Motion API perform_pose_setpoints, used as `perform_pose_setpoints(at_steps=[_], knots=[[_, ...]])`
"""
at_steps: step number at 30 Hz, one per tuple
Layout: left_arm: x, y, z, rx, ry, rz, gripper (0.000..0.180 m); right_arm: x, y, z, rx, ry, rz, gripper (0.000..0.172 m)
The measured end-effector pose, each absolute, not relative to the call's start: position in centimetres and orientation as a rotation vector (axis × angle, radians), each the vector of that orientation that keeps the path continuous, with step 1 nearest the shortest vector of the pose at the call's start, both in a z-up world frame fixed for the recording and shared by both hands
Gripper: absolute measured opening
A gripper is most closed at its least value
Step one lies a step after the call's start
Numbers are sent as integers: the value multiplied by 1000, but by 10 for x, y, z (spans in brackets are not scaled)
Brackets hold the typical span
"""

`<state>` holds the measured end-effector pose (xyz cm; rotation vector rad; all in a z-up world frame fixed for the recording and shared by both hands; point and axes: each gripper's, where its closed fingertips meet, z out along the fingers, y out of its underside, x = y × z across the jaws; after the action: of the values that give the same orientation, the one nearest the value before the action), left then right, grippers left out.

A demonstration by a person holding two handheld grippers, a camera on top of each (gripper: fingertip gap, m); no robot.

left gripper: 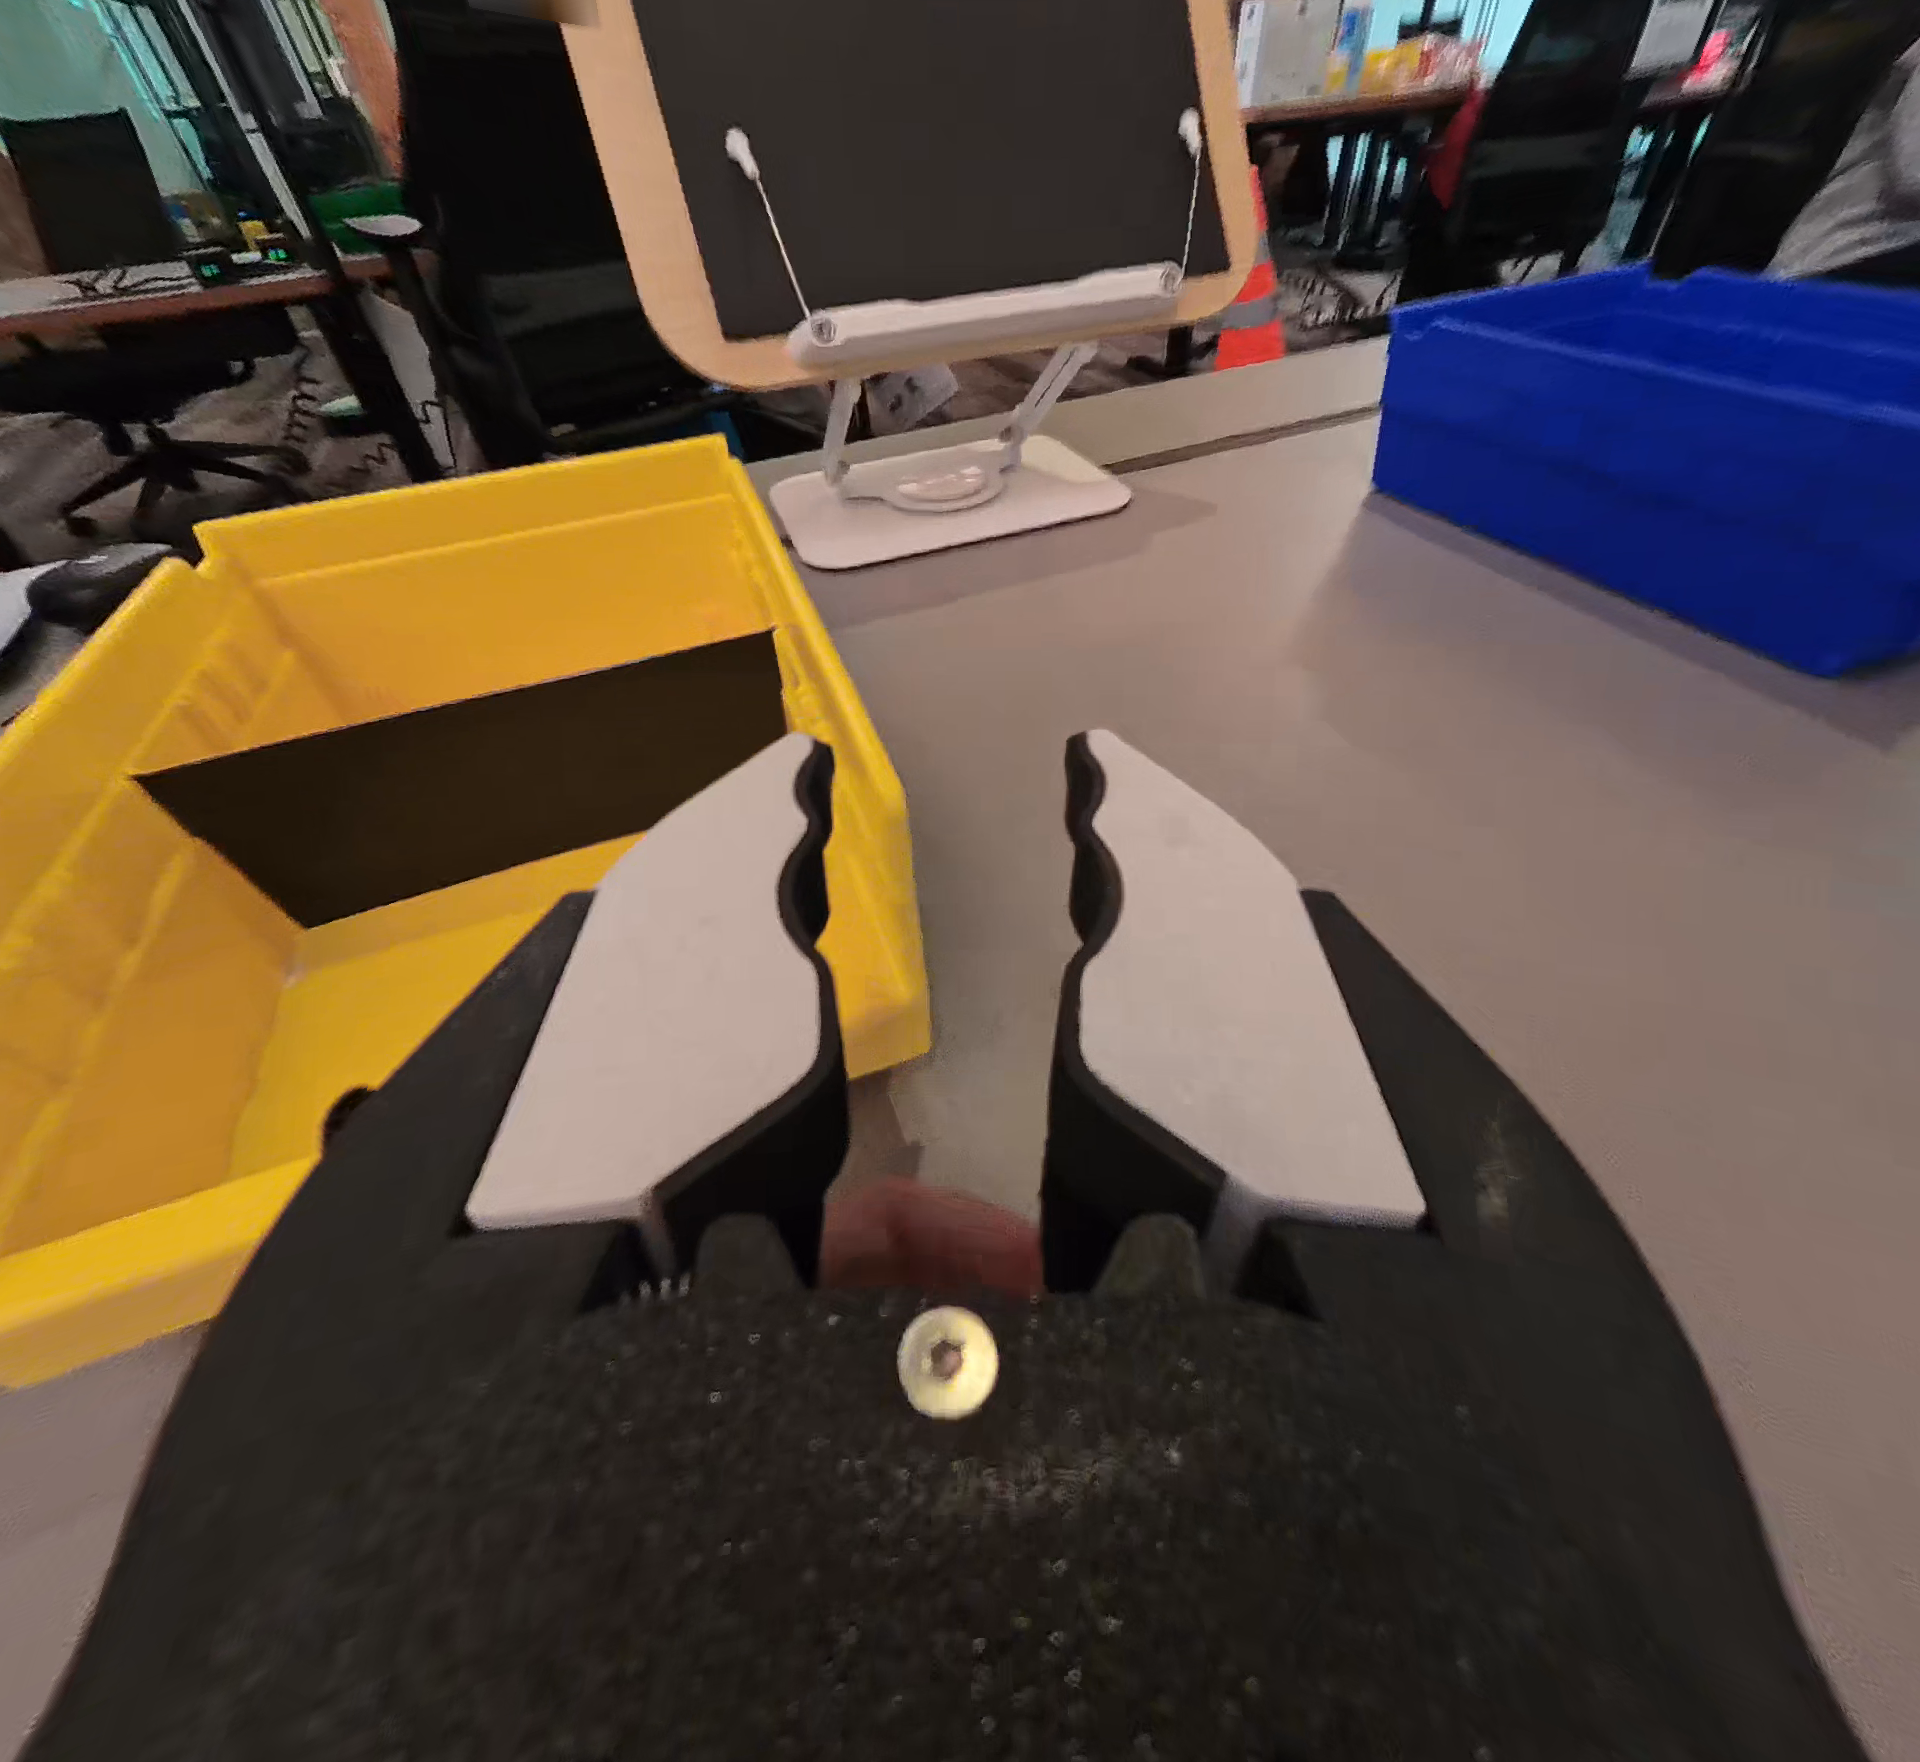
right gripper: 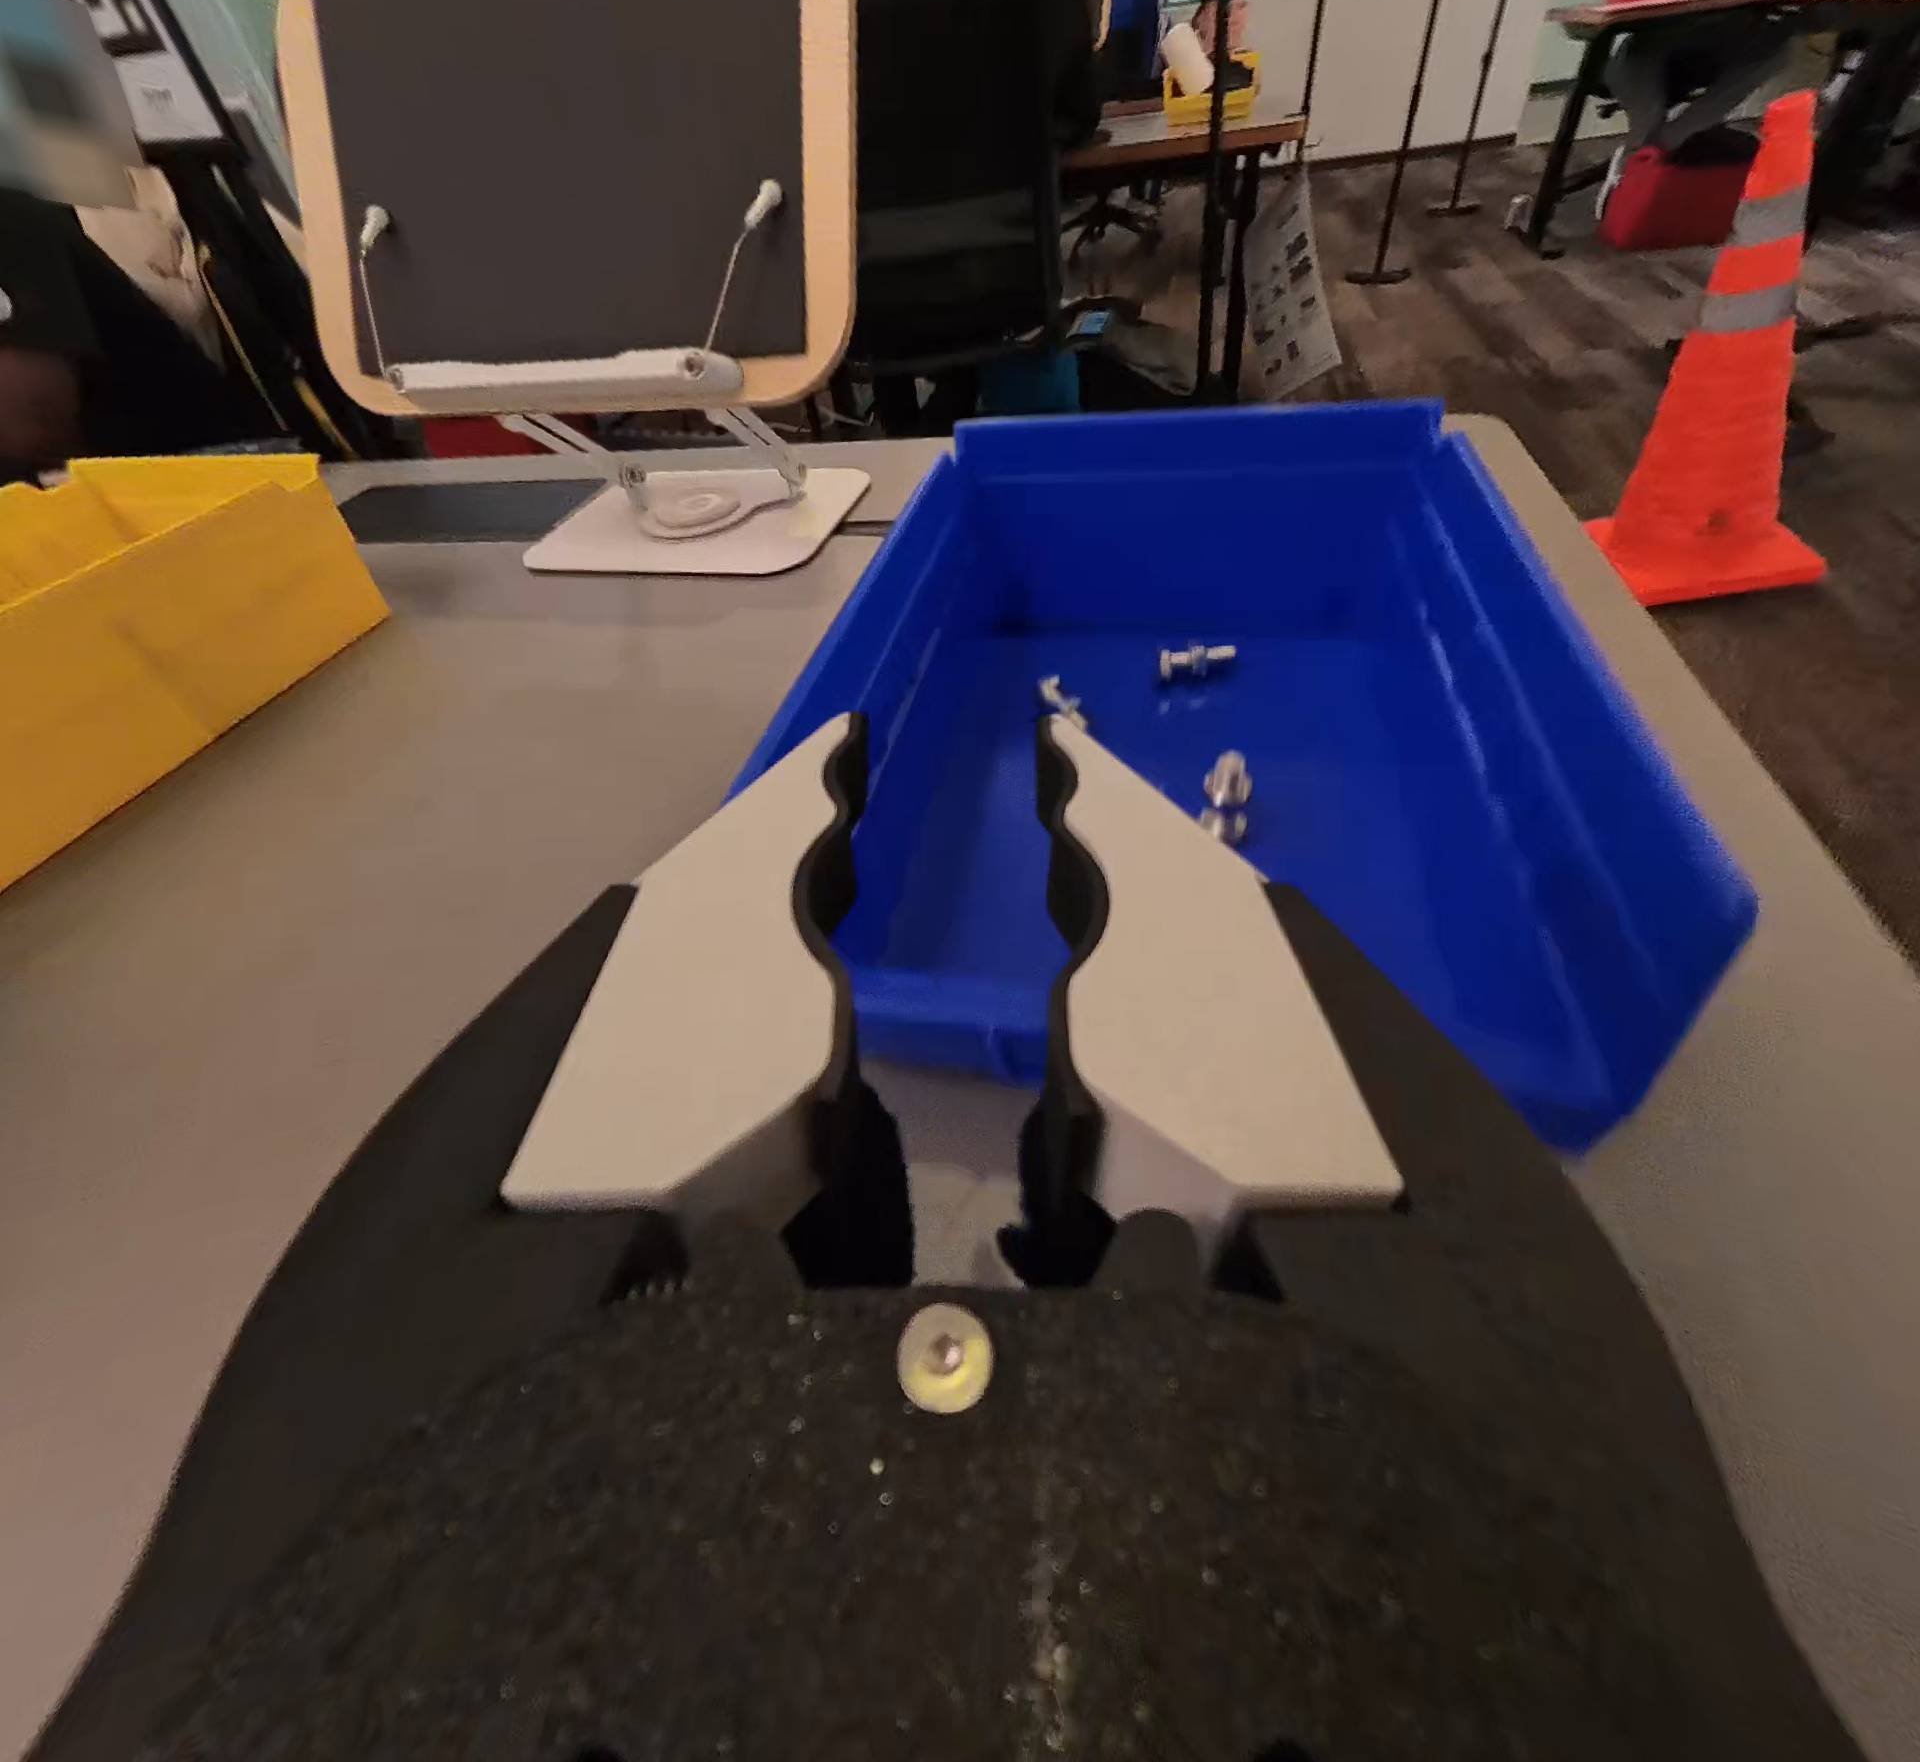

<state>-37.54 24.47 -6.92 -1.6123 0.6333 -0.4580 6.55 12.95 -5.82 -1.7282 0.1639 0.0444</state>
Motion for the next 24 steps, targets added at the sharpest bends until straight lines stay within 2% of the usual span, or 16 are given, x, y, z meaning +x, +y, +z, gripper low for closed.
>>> perform_pose_setpoints(at_steps=[2, 7, 10, 13, 24], knots=[[-380, 247, -75, -1641, 643, -417, 46, 61, 112, -78, -1724, 183, 5, 31], [-386, 260, -88, -1687, 564, -393, 63, 77, 110, -98, -1780, 140, -120, 30], [-392, 262, -88, -1696, 503, -398, 67, 89, 112, -110, -1802, 188, -74, 30], [-392, 263, -94, -1726, 519, -397, 56, 98, 111, -111, -1781, 263, 5, 29], [-383, 259, -95, -1732, 550, -460, 52, 84, 117, -114, -1821, 145, -71, 29]])
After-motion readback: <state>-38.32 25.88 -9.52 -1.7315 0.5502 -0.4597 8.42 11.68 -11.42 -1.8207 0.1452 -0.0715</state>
